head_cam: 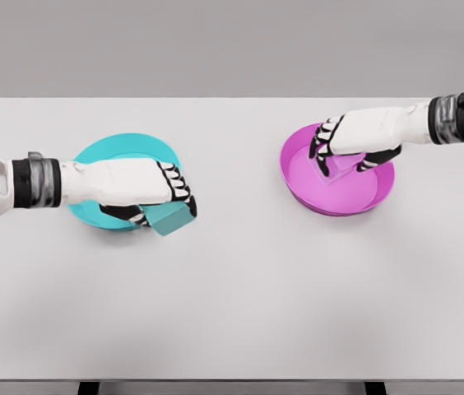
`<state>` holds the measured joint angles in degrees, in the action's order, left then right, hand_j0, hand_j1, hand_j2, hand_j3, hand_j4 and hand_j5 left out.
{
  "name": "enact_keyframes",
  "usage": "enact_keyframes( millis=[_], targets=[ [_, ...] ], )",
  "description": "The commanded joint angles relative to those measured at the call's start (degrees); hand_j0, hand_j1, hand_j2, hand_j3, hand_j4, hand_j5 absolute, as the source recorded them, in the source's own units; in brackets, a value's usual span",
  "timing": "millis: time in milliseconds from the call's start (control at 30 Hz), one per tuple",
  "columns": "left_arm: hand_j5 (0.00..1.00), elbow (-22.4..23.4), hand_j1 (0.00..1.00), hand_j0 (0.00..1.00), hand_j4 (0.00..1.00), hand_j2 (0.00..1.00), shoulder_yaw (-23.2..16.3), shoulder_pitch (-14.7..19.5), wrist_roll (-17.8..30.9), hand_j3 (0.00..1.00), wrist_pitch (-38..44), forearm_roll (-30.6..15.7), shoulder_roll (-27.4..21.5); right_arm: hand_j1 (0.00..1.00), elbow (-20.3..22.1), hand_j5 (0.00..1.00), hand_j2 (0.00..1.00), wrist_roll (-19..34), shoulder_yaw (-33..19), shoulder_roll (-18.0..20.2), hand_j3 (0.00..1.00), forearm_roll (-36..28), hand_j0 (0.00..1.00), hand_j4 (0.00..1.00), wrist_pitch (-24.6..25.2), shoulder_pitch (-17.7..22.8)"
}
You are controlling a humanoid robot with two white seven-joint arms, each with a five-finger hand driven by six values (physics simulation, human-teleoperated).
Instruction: Place the blocks in the corresponding plates according to their colors
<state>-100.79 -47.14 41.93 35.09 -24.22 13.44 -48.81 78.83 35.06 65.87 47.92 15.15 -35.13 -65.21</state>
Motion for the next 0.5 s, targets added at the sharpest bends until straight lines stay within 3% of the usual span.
enact_keyframes(
  millis=[0,100,167,467],
  targets=[
    [0.53,0.25,0.53,0.53,0.53,0.53,1.96,-0.09,-0.09,0.53,-0.04,-0.52,-1.02,0.44,-0.08,0.44,0.44,-0.06,0.22,-0.55,0.44,0.93,0.44,0.44,0.13,0.00],
    [0.53,2.35,0.53,0.53,0.53,0.53,3.28,-0.09,-0.09,0.53,0.13,-0.60,-2.08,0.51,-1.66,0.51,0.51,-0.06,0.31,-0.63,0.51,0.93,0.51,0.51,0.13,-0.09],
    [0.53,3.67,0.53,0.53,0.53,0.53,4.25,-0.18,-0.09,0.53,0.22,-0.60,-1.99,1.00,-2.36,1.00,1.00,-0.06,0.22,-0.63,1.00,0.41,1.00,1.00,0.13,-0.18],
    [0.53,12.72,0.53,0.53,0.53,0.53,4.25,-0.18,-0.09,0.53,0.31,-0.52,0.55,1.00,-2.01,1.00,1.00,-0.06,0.04,-0.19,1.00,-0.03,1.00,1.00,0.13,-0.44]
  ],
)
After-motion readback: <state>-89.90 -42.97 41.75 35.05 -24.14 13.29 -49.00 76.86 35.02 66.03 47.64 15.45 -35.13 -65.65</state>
